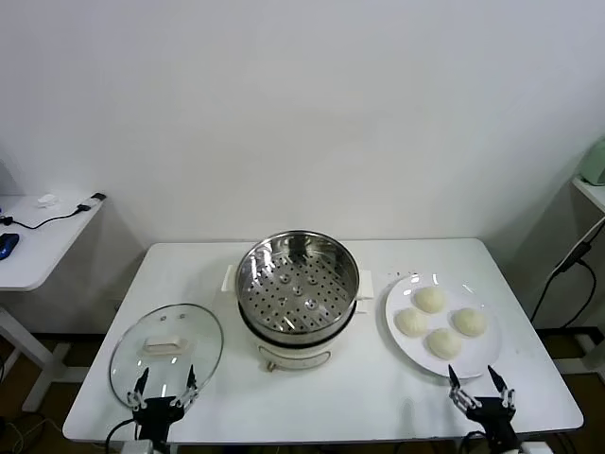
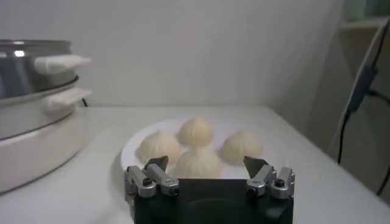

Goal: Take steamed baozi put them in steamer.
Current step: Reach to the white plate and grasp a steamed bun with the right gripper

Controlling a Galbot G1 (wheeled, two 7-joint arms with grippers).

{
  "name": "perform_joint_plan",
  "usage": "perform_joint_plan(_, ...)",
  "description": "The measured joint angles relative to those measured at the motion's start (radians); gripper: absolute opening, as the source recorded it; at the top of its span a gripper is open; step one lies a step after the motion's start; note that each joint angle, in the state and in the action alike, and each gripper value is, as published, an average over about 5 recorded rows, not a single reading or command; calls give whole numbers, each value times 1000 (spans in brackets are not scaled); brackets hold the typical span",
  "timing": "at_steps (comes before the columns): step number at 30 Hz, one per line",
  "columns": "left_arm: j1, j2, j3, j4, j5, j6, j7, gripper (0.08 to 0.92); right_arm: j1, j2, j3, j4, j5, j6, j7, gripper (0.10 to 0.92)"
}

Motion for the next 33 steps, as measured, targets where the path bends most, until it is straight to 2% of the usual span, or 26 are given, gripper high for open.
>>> perform_joint_plan(8,-2,8,8,-7,-2,0,2,823,250,-155,-52,-71,-7,-139,-22,823)
perform_joint_plan(13,-3,14,3,-7,-6,0,2,823,487,-314,-200,-172,-27,-194,-115,823)
perform_joint_plan(18,-2,14,-3,-2,-7,0,2,823,768,-475,-444,-288,-53,-196,-294,823)
perform_joint_plan(23,-1,10,-6,3,-7,0,4,823,1094,-587,-765,-413,-91,-144,-540,823)
perform_joint_plan(33,-7,2,-10,18,-6,-1,5,823,1729,-622,-1425,-658,-159,-16,-981,823)
